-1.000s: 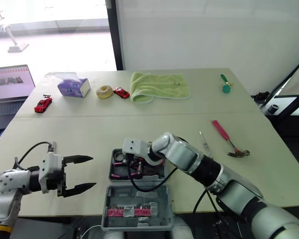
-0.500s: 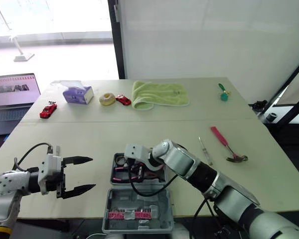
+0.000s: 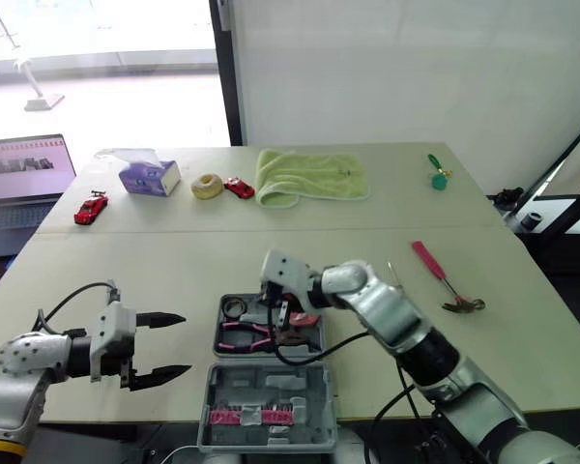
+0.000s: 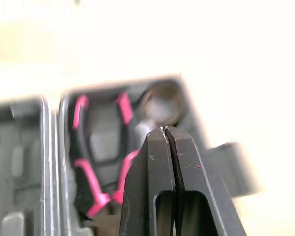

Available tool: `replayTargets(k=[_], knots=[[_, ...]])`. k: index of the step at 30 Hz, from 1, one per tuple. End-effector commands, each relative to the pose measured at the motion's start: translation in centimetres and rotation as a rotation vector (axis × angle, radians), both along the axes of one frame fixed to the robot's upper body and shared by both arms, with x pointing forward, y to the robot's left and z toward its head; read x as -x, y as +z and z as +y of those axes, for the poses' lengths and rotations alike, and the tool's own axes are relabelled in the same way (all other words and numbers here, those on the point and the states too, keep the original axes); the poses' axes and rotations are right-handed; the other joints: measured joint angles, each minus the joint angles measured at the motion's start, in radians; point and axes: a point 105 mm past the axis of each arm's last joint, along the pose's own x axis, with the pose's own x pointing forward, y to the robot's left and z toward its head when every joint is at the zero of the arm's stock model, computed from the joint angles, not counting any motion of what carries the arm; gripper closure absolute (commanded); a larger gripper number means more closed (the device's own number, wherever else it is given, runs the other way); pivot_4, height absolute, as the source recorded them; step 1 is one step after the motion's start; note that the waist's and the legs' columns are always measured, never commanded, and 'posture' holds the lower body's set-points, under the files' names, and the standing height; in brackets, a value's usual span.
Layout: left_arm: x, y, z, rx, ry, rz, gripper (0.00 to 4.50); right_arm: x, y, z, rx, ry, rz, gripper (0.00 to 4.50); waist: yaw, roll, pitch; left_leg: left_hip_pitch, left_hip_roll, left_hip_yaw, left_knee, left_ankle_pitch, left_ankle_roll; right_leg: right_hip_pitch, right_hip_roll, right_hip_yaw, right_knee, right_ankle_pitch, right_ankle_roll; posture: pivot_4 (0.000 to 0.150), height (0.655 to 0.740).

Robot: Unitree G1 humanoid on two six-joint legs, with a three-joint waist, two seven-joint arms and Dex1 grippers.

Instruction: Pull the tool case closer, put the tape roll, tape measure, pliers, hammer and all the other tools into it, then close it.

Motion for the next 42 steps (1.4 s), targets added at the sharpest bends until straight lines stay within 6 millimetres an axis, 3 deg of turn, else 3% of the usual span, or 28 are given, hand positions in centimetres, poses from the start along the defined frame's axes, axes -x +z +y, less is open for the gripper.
replayTargets(k=[1, 3, 6, 10, 13, 21, 32, 42], knots=[[0.1, -0.6, 0.5, -0.036, -0.016, 0.039, 1.86, 2.0, -0.3, -3.4, 0.042, 0.007, 0.036, 4.50, 0.003, 0.000, 0.001, 0.000, 0.000, 0.000, 0.000, 0.000, 0.000, 0.000, 0.000, 0.000, 0.000, 0.000, 0.000, 0.150, 0.7400], [0.5, -2.3, 1.3, -0.080, -0.035, 0.082, 2.95, 3.3, -2.1, -6.8, 0.164, -0.009, 0.084, 4.50, 0.009, 0.001, 0.002, 0.000, -0.001, 0.000, 0.000, 0.000, 0.000, 0.002, -0.001, 0.000, -0.002, 0.000, 0.000, 0.150, 0.7400], [0.6, -4.0, 1.9, -0.127, -0.036, 0.102, 4.43, 4.3, -3.4, -8.7, 0.244, -0.019, 0.131, 4.50, 0.001, 0.000, 0.008, 0.000, -0.001, 0.003, 0.000, 0.000, 0.000, 0.002, -0.002, 0.001, -0.006, -0.002, -0.004, 0.150, 0.7400], [0.4, -5.6, 1.9, -0.179, -0.054, 0.087, 4.43, 4.9, -4.6, -9.9, 0.351, -0.023, 0.153, 4.50, -0.002, 0.000, 0.008, 0.001, 0.001, 0.003, 0.000, 0.000, 0.000, 0.001, 0.001, 0.002, -0.006, 0.000, -0.006, 0.150, 0.7400], [0.0, -7.1, 0.4, -0.209, -0.082, 0.071, 4.43, 5.0, -5.9, -11.0, 0.457, -0.044, 0.169, 4.50, 0.001, 0.000, 0.009, 0.001, -0.001, 0.004, 0.001, 0.000, 0.000, 0.002, -0.002, 0.002, -0.007, 0.000, -0.005, 0.150, 0.7400], [-0.8, -8.3, -1.6, -0.241, -0.107, 0.047, 4.43, 5.7, -7.1, -10.0, 0.511, -0.014, 0.166, 4.50, 0.027, 0.002, 0.009, 0.001, -0.001, 0.004, 0.001, 0.000, 0.000, 0.003, -0.002, 0.002, -0.008, 0.001, -0.002, 0.150, 0.7400], [-3.2, -5.7, -5.9, -0.284, -0.165, -0.023, 4.43, 5.5, -8.0, -8.8, 0.533, -0.011, 0.139, 4.50, 0.048, 0.002, 0.009, 0.001, -0.001, 0.004, 0.002, 0.000, 0.000, 0.004, -0.002, 0.002, -0.008, 0.001, -0.002, 0.150, 0.7400], [-3.8, -4.1, -7.6, -0.306, -0.177, -0.037, 4.43, 4.6, -7.4, -7.7, 0.538, -0.010, 0.108, 4.50, 0.047, 0.001, 0.009, 0.000, -0.001, 0.004, 0.002, 0.000, 0.000, 0.004, -0.002, 0.002, -0.008, 0.001, -0.002, 0.150, 0.7400]])
